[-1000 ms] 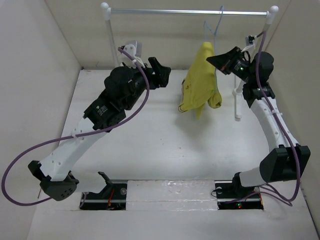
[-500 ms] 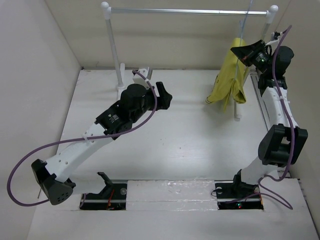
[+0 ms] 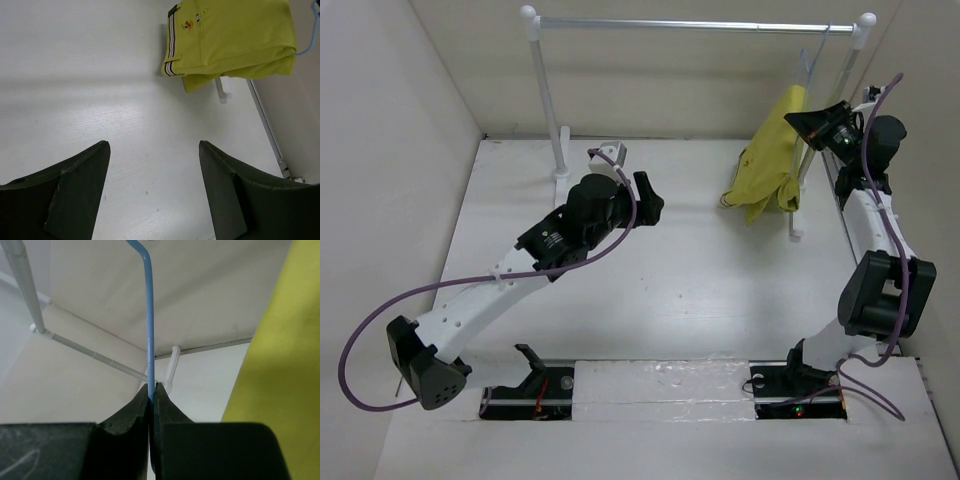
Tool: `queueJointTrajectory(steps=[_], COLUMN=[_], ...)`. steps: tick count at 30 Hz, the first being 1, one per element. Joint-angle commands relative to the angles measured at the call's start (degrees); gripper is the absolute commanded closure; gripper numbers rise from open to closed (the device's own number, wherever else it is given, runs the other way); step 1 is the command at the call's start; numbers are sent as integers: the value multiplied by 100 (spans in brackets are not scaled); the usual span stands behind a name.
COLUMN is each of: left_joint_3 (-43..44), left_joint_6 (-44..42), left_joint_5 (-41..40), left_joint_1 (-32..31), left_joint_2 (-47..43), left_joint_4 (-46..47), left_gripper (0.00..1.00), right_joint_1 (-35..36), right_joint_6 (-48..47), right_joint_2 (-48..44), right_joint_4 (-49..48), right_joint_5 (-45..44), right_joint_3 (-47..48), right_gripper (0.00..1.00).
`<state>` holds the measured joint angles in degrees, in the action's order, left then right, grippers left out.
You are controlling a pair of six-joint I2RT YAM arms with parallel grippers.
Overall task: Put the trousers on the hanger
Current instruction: Place the hanger at the clothesline, then reset both arms
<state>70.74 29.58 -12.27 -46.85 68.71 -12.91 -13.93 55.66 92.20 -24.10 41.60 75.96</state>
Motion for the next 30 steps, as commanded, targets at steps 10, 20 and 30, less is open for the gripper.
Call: queueJointTrajectory(steps=[10,20,30], left_joint_3=[9,634,107], left_joint_6=[214,153,197], left_joint_5=[-12,330,954], left_joint_1=[149,649,2284], left_joint_2=[134,521,-165], left_joint_4=[-116,-326,-475], left_gripper=[28,1,1], right_joint_1=[-610,-962,808], right_joint_6=[-1996,-3183,-3905], right_joint_2=[-590,-1361,-3734], right_joint_4=[1977,3329,3728], right_joint_5=[242,226,-749], right_joint_3=[1024,1421,-89], right_gripper=[24,0,0])
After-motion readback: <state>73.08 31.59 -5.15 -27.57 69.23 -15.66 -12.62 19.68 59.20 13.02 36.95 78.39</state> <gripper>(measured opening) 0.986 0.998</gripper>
